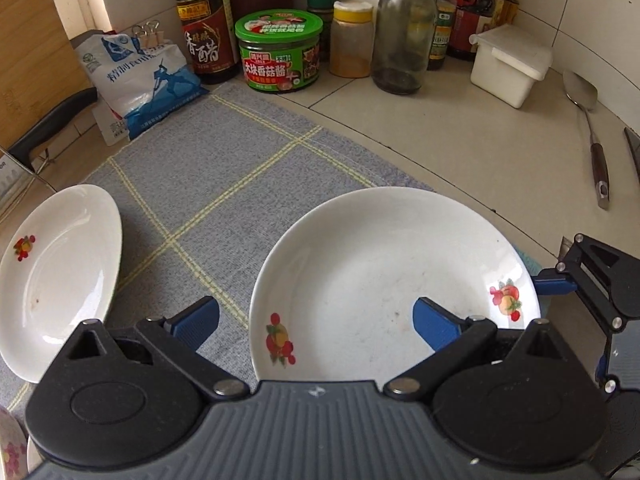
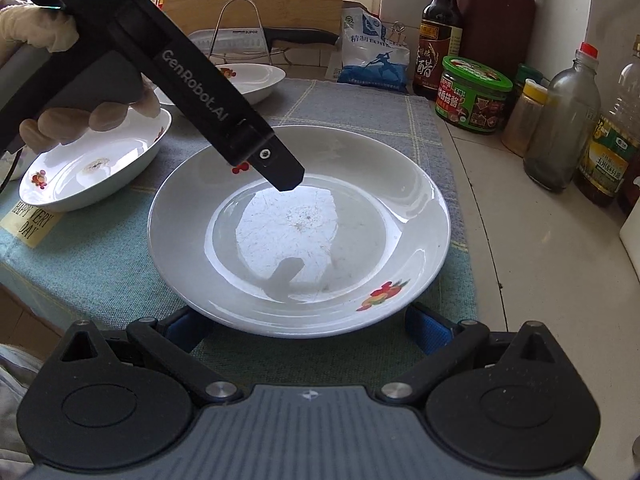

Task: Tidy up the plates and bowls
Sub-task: 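Reach the left tool to the stained white plate's rim and grasp it, then lift the stained plate with the left tool and carry it across the mat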

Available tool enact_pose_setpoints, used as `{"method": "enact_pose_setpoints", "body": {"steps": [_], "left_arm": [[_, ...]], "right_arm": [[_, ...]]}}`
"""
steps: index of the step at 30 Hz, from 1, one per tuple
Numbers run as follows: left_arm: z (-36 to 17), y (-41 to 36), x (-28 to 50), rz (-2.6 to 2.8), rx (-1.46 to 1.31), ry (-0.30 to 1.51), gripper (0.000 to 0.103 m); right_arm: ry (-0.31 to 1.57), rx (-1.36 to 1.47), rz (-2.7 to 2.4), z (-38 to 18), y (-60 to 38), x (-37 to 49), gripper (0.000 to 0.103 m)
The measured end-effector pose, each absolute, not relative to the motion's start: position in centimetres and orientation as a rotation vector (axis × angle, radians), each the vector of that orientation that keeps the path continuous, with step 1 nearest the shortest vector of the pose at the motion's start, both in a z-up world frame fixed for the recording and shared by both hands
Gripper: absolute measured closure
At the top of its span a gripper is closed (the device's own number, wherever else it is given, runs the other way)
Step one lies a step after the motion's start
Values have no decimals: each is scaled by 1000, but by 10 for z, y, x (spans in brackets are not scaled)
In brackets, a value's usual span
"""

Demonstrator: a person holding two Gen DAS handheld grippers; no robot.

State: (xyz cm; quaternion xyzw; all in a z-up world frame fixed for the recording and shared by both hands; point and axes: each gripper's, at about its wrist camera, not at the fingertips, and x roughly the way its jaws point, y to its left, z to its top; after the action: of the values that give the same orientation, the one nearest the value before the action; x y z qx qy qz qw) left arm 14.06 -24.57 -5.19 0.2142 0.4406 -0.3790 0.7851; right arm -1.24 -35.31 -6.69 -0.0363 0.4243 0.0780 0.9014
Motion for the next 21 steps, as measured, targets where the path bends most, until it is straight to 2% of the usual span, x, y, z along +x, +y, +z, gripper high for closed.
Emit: {"method": "enact_pose_setpoints", "body": {"steps": [10, 15, 21], "left_arm": [[-75, -256, 175, -982, 317, 1169, 1], [-75, -253, 183, -1029, 282, 1174, 1], [-73, -261, 176, -1119, 449, 1147, 1]], "right_arm": [[897, -65, 128, -66, -350, -12, 0], [902, -61, 118, -65, -350, -11, 0], [885, -61, 112, -66, -350, -15, 0]]}}
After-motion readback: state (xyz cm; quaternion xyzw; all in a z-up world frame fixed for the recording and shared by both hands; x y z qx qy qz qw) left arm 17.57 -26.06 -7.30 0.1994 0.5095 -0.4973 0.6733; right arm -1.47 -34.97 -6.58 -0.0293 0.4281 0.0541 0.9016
